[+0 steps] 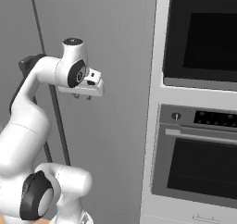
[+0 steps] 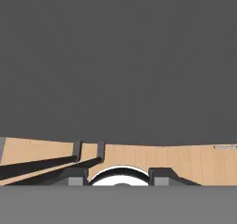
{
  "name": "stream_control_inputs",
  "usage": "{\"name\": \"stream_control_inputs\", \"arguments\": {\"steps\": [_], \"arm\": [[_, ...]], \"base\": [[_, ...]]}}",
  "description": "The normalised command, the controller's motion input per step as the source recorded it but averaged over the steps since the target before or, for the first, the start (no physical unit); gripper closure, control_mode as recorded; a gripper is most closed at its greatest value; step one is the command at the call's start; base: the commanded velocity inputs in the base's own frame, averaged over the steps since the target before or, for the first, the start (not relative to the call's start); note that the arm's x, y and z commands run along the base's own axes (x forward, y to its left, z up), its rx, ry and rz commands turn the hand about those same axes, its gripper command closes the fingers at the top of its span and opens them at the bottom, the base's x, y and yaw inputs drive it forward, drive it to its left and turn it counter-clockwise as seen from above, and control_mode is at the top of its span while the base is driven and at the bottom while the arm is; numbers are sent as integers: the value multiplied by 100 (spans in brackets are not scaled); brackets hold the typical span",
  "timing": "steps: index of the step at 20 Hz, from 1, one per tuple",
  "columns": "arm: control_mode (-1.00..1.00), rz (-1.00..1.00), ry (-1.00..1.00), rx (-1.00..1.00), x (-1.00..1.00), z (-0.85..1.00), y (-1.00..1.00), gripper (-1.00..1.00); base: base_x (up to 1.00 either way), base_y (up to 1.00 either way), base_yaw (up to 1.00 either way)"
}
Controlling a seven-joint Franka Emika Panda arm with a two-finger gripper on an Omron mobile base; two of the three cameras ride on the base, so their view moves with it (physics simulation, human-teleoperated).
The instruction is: Grab a lemon wedge from the fridge and one ice cube from the ice bowl, and put them in the glass of lemonade.
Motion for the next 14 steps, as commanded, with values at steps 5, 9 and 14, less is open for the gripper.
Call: {"name": "stream_control_inputs", "arguments": {"steps": [5,9,14], "arm": [[-100,-2,-2,0,-66,-1,0,-100],[100,0,0,0,-20,0,8,-100],[100,0,0,0,0,0,0,-100]], "base": [[0,0,0],[-24,61,-3],[-1,81,-16]]}}
